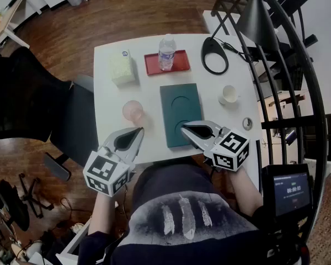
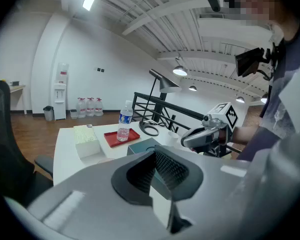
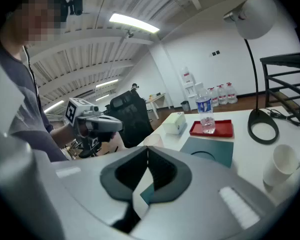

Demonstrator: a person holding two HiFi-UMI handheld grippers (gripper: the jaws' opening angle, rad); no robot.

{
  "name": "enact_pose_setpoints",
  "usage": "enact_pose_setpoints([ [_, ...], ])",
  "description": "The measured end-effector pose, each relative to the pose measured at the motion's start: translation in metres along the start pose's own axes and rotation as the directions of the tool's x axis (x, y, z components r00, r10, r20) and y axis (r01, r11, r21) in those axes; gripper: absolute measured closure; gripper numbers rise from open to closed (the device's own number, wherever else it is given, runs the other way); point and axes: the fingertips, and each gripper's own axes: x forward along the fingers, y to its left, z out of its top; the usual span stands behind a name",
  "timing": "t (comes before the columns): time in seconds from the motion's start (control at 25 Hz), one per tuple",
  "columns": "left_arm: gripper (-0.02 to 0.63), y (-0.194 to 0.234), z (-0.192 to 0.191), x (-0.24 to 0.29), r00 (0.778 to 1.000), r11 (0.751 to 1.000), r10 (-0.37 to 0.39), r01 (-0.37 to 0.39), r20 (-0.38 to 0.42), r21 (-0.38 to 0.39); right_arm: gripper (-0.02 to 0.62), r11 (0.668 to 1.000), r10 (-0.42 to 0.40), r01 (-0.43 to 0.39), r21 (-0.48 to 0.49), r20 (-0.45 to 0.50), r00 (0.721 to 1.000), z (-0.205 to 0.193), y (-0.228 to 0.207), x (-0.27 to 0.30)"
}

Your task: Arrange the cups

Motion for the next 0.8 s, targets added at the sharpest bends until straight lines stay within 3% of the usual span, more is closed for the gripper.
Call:
enact_pose_setpoints([
  [0.36, 0.591, 0.001, -0.004, 0.0, 0.999, 1.0, -0.026, 0.026, -0.021, 0.016, 0.592, 0.998, -0.021, 0.019, -0.061, -0.048, 0.999, 0.001, 0.003, 0.006],
  [0.6, 0.591, -0.004, 0.009, 0.006, 1.0, 0.999, 0.011, -0.011, 0.002, 0.031, 0.592, 0.996, 0.016, -0.018, -0.091, -0.028, 0.999, 0.005, -0.003, -0.002],
  [0.8, 0.591, -0.016, 0.021, 0.012, 0.996, 0.996, 0.082, -0.083, 0.024, 0.043, 0.592, 0.986, 0.053, -0.063, -0.154, -0.066, 0.996, 0.008, -0.015, -0.015],
])
